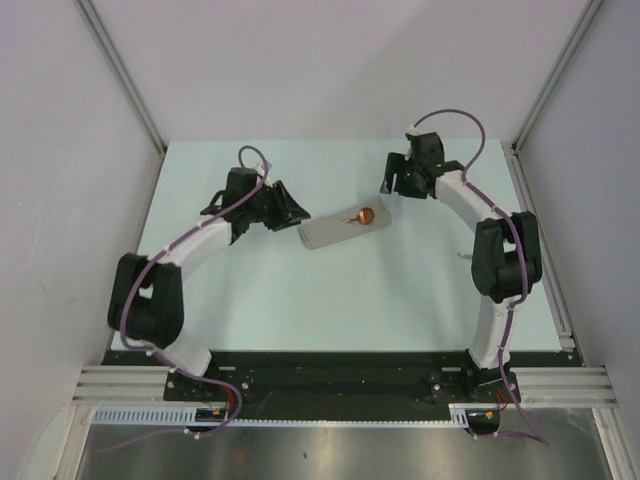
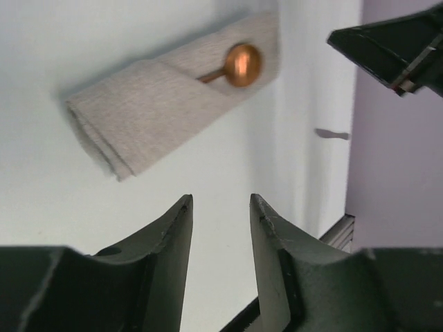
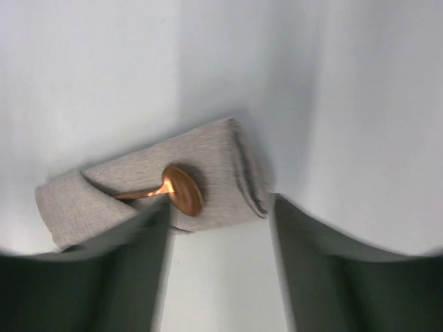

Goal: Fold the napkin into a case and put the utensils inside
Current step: Pick up the knife from the corner of the board.

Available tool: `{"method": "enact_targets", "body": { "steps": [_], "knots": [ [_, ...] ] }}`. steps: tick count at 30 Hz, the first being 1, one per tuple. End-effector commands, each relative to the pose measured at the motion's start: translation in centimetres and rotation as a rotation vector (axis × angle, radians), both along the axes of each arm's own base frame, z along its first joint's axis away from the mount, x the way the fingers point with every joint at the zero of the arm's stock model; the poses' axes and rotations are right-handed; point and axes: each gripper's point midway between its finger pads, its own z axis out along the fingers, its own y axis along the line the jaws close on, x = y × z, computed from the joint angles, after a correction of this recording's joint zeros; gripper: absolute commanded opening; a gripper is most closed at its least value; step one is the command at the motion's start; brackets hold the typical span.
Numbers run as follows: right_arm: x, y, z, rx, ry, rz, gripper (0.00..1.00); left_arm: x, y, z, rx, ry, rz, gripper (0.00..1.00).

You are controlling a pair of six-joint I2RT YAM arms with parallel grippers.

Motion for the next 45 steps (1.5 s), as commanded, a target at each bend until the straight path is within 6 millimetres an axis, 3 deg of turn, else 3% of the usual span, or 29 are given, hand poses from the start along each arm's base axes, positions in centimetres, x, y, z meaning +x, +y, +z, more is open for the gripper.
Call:
{"method": "enact_targets", "body": {
  "steps": [1,2,3,4,7,8,10,11,13,14,17,21,24,25,29,32,34,37,40,45],
  "knots": [
    [-0.1,-8.2,5.9,-0.125,-0.103,-0.184,0.99,-1.5,0.0,6.1,-0.078,-0.149,-0.003,0.44],
    [-0.8,-8.7,4.9,-0.076,-0.083,-0.182,1.0,-1.9,-0.1,7.1,-0.092,-0.181,-0.019,0.44],
    [-1.2,-9.8,5.9,-0.042,-0.097,-0.21,1.0,-2.4,-0.3,7.1,-0.095,-0.181,-0.032,0.44],
    [-1.3,-12.2,5.9,0.009,-0.084,-0.314,1.0,-3.2,-0.9,7.4,-0.108,-0.184,-0.064,0.44],
    [-2.8,-16.5,4.6,-0.052,-0.025,-0.498,1.0,-5.4,-2.4,8.3,-0.142,-0.218,-0.13,0.43],
    [-4.5,-19.3,3.3,-0.107,0.057,-0.581,1.0,-5.8,-2.8,8.5,-0.149,-0.227,-0.146,0.43],
    [-6.3,-21.6,2.4,-0.137,0.14,-0.649,1.0,-7.3,-4.2,9.0,-0.162,-0.236,-0.203,0.43],
    [-8.3,-23.9,1.6,-0.124,0.21,-0.732,1.0,-7.9,-4.8,9.3,-0.171,-0.241,-0.23,0.43],
    [-11.2,-25.6,-0.1,-0.101,0.294,-0.835,1.0,-9.0,-5.9,9.6,-0.182,-0.246,-0.272,0.43],
    [-12.0,-26.7,0.5,-0.079,0.274,-0.886,1.0,-9.3,-6.2,9.8,-0.191,-0.248,-0.288,0.42],
    [-14.3,-28.3,-0.1,-0.159,0.284,-0.984,1.0,-10.1,-7.0,10.0,-0.232,-0.239,-0.326,0.41],
    [-14.3,-28.6,-1.2,-0.182,0.286,-0.965,1.0,-10.3,-6.9,10.1,-0.229,-0.24,-0.337,0.41],
    [-15.6,-29.8,-3.0,-0.22,0.334,-0.959,0.96,-10.4,-7.0,9.9,-0.231,-0.231,-0.346,0.41],
    [-14.7,-29.4,-3.3,-0.162,0.308,-0.925,0.96,-10.3,-7.1,10.0,-0.236,-0.231,-0.347,0.41],
    [-16.1,-30.0,-5.6,-0.156,0.342,-0.985,1.0,-10.1,-6.8,9.6,-0.237,-0.218,-0.339,0.41],
    [-16.6,-31.0,-6.1,-0.202,0.351,-1.027,0.94,-9.8,-6.6,9.4,-0.239,-0.212,-0.33,0.4],
    [-16.8,-31.5,-6.7,-0.212,0.377,-1.058,0.88,-9.7,-6.6,9.4,-0.242,-0.212,-0.329,0.4],
    [-17.0,-32.2,-7.7,-0.24,0.417,-1.119,0.87,-9.5,-6.5,9.2,-0.249,-0.206,-0.322,0.4],
    [-16.0,-32.3,-7.9,-0.212,0.409,-1.154,0.78,-9.1,-6.1,8.9,-0.246,-0.2,-0.309,0.4],
    [-15.2,-32.8,-8.5,-0.202,0.411,-1.191,0.72,-8.7,-5.8,8.6,-0.249,-0.196,-0.297,0.4]
  ]
}}
